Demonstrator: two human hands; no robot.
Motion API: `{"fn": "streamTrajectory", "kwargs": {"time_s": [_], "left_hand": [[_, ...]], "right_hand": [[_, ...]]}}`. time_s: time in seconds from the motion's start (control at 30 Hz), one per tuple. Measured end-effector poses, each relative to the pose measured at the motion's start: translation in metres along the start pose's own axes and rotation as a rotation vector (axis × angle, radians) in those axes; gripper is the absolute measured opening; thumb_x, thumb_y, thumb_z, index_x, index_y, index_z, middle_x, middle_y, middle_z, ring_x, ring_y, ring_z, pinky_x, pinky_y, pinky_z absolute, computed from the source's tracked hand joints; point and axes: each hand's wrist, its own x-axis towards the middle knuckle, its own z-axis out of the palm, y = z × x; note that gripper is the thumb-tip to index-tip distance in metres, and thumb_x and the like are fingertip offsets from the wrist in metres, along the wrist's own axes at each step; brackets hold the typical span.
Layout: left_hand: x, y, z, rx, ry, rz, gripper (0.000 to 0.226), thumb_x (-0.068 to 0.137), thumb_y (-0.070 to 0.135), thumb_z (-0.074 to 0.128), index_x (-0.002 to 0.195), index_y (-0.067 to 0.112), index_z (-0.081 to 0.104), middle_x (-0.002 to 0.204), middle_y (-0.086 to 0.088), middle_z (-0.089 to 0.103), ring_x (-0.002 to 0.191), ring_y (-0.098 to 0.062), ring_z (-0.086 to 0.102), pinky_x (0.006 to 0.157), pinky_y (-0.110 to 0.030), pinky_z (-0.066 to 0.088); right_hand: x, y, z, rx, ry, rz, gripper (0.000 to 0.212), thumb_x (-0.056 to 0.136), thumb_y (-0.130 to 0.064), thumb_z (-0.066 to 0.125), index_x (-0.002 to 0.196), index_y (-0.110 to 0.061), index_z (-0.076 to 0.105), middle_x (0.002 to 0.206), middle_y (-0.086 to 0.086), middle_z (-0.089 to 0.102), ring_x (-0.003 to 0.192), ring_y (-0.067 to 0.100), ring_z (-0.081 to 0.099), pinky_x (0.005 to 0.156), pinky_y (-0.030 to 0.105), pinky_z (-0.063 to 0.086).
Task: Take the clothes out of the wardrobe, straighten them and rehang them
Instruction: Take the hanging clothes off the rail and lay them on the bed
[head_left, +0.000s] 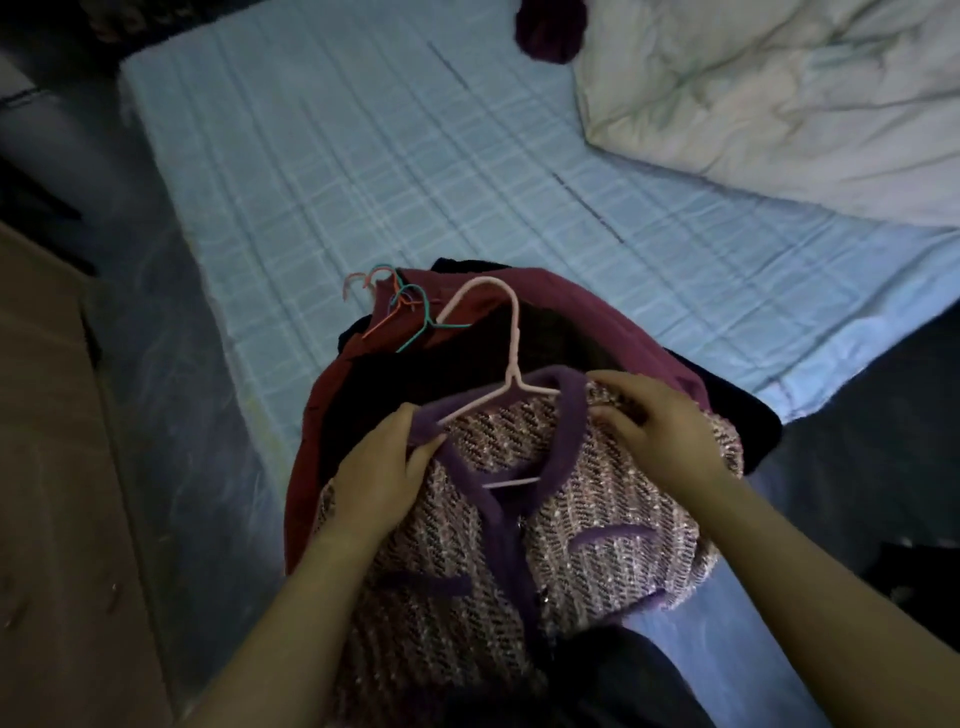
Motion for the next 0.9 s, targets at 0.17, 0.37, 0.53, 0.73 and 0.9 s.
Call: {"fn": "streamTrajectory", "kwargs": {"time_s": [0.17, 0.37, 0.53, 0.73, 0.9], "left_hand": [[-0.035, 0.068, 0.019, -0.045, 0.026, 0.072, 0.021, 0.091, 0.045, 0.050, 0.103, 0.028, 0.055, 0.091, 0.009, 0.062, 0.082, -0.018, 0.060, 0.064, -0.042, 0.049], [-0.039, 0.153, 0.060, 0.019, -0.016, 0.227, 0.023, 0.090, 0.045, 0.052, 0.101, 0.025, 0.056, 0.087, 0.010, 0.061, 0.080, -0.019, 0.061, 0.060, -0.036, 0.046], [-0.026, 0.257, 0.106, 0.028, 0.027, 0.308, 0.020, 0.090, 0.045, 0.052, 0.099, 0.028, 0.055, 0.082, 0.015, 0.056, 0.077, -0.015, 0.060, 0.057, -0.030, 0.036], [0.004, 0.396, 0.181, -0.074, 0.041, 0.314, 0.020, 0.088, 0.042, 0.058, 0.095, 0.023, 0.055, 0.086, 0.008, 0.061, 0.078, -0.018, 0.059, 0.065, -0.034, 0.045], [0.041, 0.481, 0.218, -0.136, 0.044, 0.336, 0.019, 0.087, 0.043, 0.060, 0.094, 0.025, 0.056, 0.081, 0.009, 0.063, 0.073, -0.013, 0.059, 0.062, -0.032, 0.043]], "right_hand": [[-0.064, 0.023, -0.050, 0.093, 0.145, 0.003, 0.043, 0.080, -0.042, 0.061, 0.122, -0.031, 0.061, 0.094, -0.005, 0.065, 0.082, 0.011, 0.060, 0.070, 0.031, 0.049], [-0.123, 0.084, -0.106, 0.174, 0.228, 0.064, 0.041, 0.079, -0.038, 0.065, 0.119, -0.028, 0.064, 0.084, -0.007, 0.060, 0.075, 0.005, 0.055, 0.066, 0.027, 0.045], [-0.142, 0.156, -0.182, 0.164, 0.369, 0.077, 0.039, 0.081, -0.043, 0.063, 0.117, -0.028, 0.065, 0.084, -0.004, 0.062, 0.074, 0.013, 0.059, 0.068, 0.037, 0.048], [-0.148, 0.260, -0.292, 0.105, 0.514, 0.028, 0.038, 0.083, -0.032, 0.065, 0.119, -0.020, 0.064, 0.091, -0.002, 0.063, 0.076, 0.012, 0.059, 0.071, 0.019, 0.046], [-0.127, 0.328, -0.360, 0.090, 0.604, -0.006, 0.037, 0.084, -0.027, 0.065, 0.119, -0.015, 0.064, 0.095, 0.001, 0.062, 0.080, 0.013, 0.058, 0.074, 0.020, 0.047]]}}
